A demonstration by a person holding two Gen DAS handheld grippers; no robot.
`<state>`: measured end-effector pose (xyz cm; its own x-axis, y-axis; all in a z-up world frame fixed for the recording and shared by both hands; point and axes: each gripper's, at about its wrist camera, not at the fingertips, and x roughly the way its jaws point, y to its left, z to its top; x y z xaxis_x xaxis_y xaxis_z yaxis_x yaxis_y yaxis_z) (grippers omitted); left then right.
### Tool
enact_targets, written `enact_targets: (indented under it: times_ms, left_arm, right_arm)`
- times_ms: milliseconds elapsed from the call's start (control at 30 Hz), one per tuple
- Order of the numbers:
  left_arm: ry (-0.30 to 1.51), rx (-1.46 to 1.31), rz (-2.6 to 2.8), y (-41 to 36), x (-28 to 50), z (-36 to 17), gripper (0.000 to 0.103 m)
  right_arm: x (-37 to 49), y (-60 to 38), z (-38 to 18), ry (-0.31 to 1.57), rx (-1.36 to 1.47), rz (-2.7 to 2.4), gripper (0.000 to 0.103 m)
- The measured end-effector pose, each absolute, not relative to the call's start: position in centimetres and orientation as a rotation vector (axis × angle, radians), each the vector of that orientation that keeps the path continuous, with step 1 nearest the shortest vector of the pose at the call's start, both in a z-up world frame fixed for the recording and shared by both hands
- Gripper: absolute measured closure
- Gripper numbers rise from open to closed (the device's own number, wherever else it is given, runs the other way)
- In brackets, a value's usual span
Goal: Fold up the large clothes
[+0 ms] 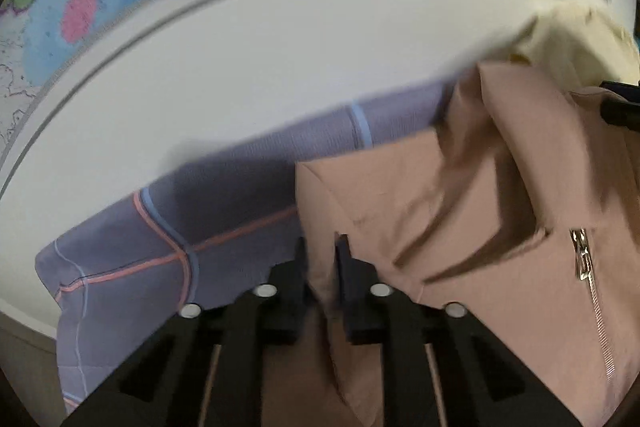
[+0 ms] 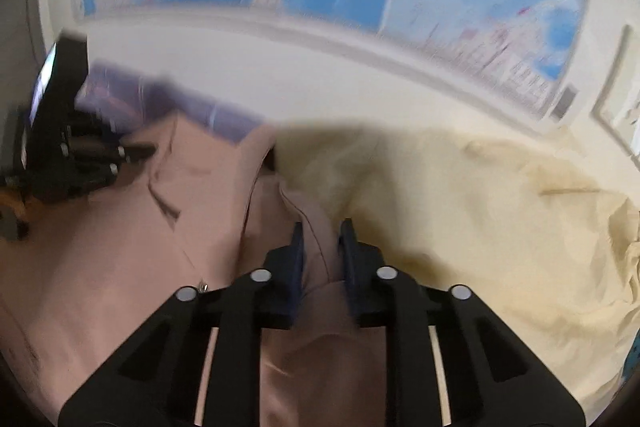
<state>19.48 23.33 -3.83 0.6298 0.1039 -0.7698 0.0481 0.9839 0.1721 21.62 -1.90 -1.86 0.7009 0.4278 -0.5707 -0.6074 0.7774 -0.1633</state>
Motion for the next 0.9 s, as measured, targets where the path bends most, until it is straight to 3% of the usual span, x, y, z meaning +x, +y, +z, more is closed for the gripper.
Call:
enact_targets:
  times_ms: [67, 100, 267, 333, 367, 400, 467, 633, 700, 900]
  left_arm:
    - [0.862, 0.168, 0.054, 23.5, 19.7, -2.8, 0.095]
    - [0.841, 0.147, 0.069, 23.6, 19.9, -2.0, 0.095]
    - [0.819, 0.137, 0.115, 23.7, 20.0, -1.7, 0.095]
    - [0.817, 0.164, 0.119, 23.3, 19.3, -2.2, 0.086]
    - [0.815, 0.169, 0.113, 23.3, 18.7, -2.2, 0.078]
    - [0.809, 0.168, 0.109, 23.2, 18.3, -2.1, 0.063]
    - [0.774, 0.162, 0.09, 23.2, 16.4, -1.2, 0.052]
    - [0.674, 0.165, 0.027, 22.0, 10.4, 1.8, 0.037]
    - [0.658, 0.172, -0.008, 20.9, 8.7, 2.2, 0.037]
    - [0.665, 0.177, -0.108, 18.1, 5.5, 2.7, 0.033]
  right_arm:
    - [22.1, -2.8, 0.1, 0.478, -0.274, 0.581, 0.093]
    - [22.5, -3.3, 0.9, 0.445, -0.236, 0.55, 0.103]
    - [25.1, -4.6, 0.1, 0.537, -0.15, 0.559, 0.102]
    - [23.9, -5.8, 0.2, 0.53, -0.137, 0.597, 0.099]
    - [23.1, -6.7, 0.3, 0.541, -0.113, 0.617, 0.078]
    - [22.4, -7.6, 0.6, 0.542, -0.099, 0.631, 0.051]
    - [19.7, -10.6, 1.4, 0.49, -0.099, 0.651, 0.033]
    - [13.6, -18.7, 0.0, 0.529, -0.092, 0.659, 0.018]
    - [11.6, -20.5, -2.2, 0.585, -0.115, 0.628, 0.014]
    - [6.2, -24.6, -10.1, 0.795, -0.213, 0.499, 0.012]
